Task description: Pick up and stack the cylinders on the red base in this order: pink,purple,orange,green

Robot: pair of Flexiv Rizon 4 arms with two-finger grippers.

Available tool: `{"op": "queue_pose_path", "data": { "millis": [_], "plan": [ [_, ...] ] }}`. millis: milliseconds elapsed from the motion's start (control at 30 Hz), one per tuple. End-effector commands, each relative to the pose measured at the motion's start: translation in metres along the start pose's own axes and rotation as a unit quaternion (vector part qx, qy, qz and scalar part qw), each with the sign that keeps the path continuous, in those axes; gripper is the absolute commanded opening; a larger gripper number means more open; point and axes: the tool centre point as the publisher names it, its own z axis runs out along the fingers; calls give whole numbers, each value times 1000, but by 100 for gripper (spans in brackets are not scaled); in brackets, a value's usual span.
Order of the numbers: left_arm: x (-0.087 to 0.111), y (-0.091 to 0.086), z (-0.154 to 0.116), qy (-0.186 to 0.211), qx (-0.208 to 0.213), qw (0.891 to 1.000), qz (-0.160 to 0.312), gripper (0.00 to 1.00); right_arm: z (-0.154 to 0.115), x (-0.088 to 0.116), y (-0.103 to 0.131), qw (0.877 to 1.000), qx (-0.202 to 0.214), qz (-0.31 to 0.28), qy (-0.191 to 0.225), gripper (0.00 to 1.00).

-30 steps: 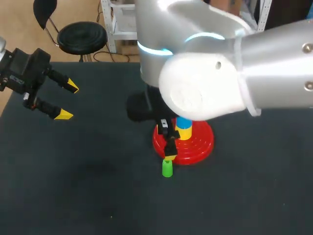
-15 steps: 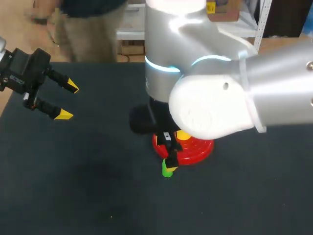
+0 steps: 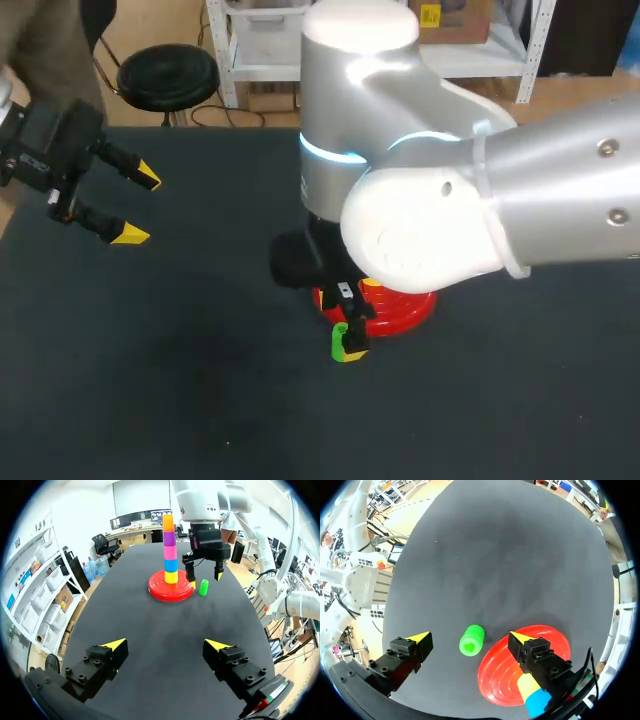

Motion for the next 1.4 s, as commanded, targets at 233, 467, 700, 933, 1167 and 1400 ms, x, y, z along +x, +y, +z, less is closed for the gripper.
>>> {"op": "queue_pose_path", "data": {
  "millis": [233,467,700,933,1167,1400],
  "plan": [
    [0,-1,0,0,-1,1000,1,100,6,2,-10,1000,0,0,13,100],
    [0,-1,0,0,-1,1000,1,100,10,4,-12,1000,-7,-6,16,100],
    [0,-1,0,0,-1,1000,1,100,13,8,-12,1000,-5,0,17,100],
    [0,-1,0,0,-1,1000,1,100,13,11,-11,1000,-2,8,19,100],
    [0,-1,0,0,-1,1000,1,100,15,10,-10,1000,-3,2,18,0],
    [0,-1,0,0,-1,1000,1,100,14,7,-8,1000,-5,-4,18,0]
  ]
}}
